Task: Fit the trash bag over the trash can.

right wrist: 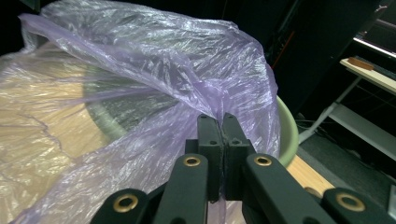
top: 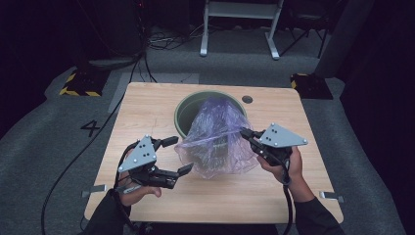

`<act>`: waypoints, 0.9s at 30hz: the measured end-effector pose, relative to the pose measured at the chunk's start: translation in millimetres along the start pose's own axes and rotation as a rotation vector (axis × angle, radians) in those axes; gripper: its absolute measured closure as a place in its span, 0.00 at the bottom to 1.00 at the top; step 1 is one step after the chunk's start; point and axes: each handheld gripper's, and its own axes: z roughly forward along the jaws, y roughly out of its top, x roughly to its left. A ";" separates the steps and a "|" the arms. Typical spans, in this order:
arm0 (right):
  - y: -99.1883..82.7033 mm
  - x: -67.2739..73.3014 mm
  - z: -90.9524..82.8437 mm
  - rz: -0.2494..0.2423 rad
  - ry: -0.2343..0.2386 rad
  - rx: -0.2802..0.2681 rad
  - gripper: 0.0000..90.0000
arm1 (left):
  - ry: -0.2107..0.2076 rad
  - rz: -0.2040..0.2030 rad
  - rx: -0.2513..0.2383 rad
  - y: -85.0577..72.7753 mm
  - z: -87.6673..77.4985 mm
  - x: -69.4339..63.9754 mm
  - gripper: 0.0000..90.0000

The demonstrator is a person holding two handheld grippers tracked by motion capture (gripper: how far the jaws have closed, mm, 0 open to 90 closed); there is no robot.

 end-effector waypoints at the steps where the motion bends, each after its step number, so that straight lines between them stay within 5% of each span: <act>1: 1.2 0.8 0.6 -0.004 0.008 -0.002 1.00 | 0.006 0.006 0.006 1.9 1.4 -1.7 0.17; 6: 5.8 7.0 1.9 -0.018 0.073 -0.008 0.99 | 0.063 0.005 0.012 7.4 10.0 2.0 0.21; 13: 7.4 9.1 0.1 -0.030 0.127 -0.024 0.92 | 0.090 0.002 0.073 2.8 19.5 16.5 0.51; 21: 6.8 15.2 -4.4 -0.031 0.131 -0.031 0.55 | 0.107 0.092 0.126 -2.9 24.9 18.2 0.85; 27: -2.4 23.6 -23.2 -0.034 0.068 -0.044 0.37 | 0.106 0.117 0.128 -3.0 25.1 16.2 1.00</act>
